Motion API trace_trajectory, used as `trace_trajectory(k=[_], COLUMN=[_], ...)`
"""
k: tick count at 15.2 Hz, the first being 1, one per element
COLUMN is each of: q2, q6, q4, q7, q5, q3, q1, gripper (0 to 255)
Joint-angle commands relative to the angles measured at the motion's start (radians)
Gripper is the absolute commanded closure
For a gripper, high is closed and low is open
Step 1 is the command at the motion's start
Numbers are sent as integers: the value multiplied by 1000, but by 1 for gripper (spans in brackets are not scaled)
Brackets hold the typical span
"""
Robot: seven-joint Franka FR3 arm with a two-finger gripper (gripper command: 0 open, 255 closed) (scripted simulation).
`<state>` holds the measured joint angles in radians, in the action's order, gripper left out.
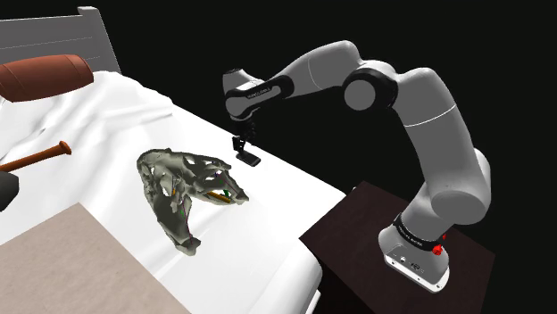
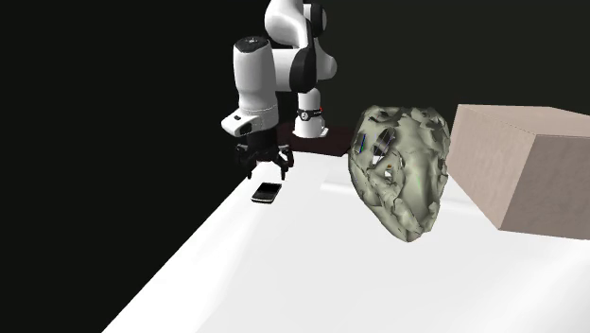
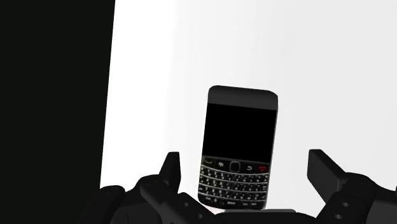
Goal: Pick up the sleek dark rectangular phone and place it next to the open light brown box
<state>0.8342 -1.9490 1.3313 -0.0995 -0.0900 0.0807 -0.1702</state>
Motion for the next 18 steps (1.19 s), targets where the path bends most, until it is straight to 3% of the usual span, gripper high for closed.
trace_trajectory(k=[1, 7, 15, 16, 18], q2=[44, 72, 72, 72, 73], q6=[3, -68, -68, -68, -67], q4=[-47, -5, -5, -5, -7], q7=[-4, -1, -1, -1, -2], q5=[-4, -7, -7, -7, -7], q3=[-1, -4, -4, -4, -4], q1=[-4, -2, -2, -2, -2], gripper=[0, 0, 0, 255, 255])
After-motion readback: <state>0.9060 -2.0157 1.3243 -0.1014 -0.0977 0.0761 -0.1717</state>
